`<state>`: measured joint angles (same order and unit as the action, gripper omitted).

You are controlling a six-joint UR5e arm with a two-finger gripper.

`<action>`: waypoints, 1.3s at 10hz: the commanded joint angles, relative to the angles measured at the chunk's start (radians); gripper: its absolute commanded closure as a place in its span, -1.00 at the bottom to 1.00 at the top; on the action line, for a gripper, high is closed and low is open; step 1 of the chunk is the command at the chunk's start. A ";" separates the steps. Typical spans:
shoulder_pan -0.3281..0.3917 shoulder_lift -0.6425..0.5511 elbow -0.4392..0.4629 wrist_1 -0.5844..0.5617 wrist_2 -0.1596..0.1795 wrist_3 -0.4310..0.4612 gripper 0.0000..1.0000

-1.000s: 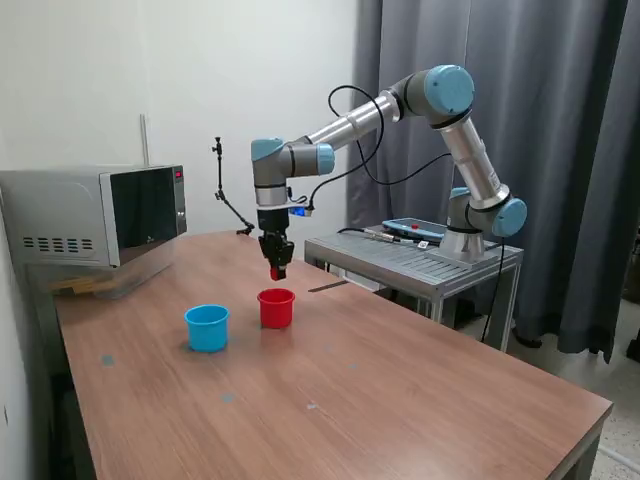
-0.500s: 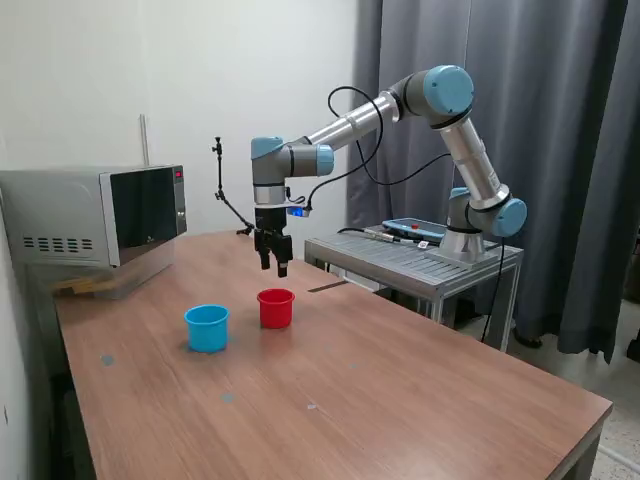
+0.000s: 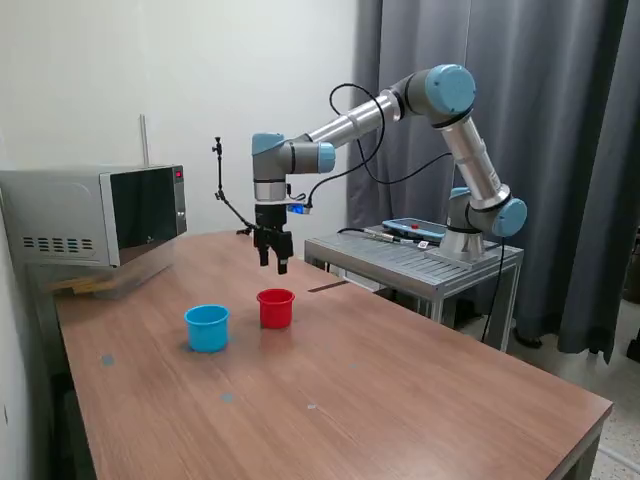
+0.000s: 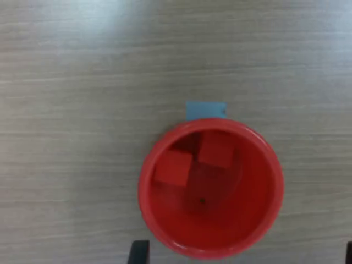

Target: Place red objects in the red bin, and blue objects in the blue bin.

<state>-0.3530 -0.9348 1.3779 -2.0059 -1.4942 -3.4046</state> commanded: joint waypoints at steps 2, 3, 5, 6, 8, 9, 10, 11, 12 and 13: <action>0.006 -0.131 -0.002 0.191 -0.001 0.001 -1.00; 0.022 -0.192 -0.003 0.273 0.000 0.001 -1.00; 0.080 -0.298 0.003 0.382 -0.003 -0.001 -1.00; 0.110 -0.338 0.006 0.419 -0.015 0.001 -1.00; 0.132 -0.377 0.003 0.456 -0.081 0.002 -1.00; 0.158 -0.406 0.001 0.473 -0.092 0.002 -1.00; 0.161 -0.436 -0.002 0.499 -0.092 0.010 -1.00; 0.163 -0.453 -0.002 0.504 -0.092 0.040 -1.00; 0.163 -0.472 -0.003 0.528 -0.092 0.048 -1.00; 0.164 -0.490 0.000 0.542 -0.092 0.048 -1.00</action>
<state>-0.1919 -1.3959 1.3763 -1.4883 -1.5848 -3.3663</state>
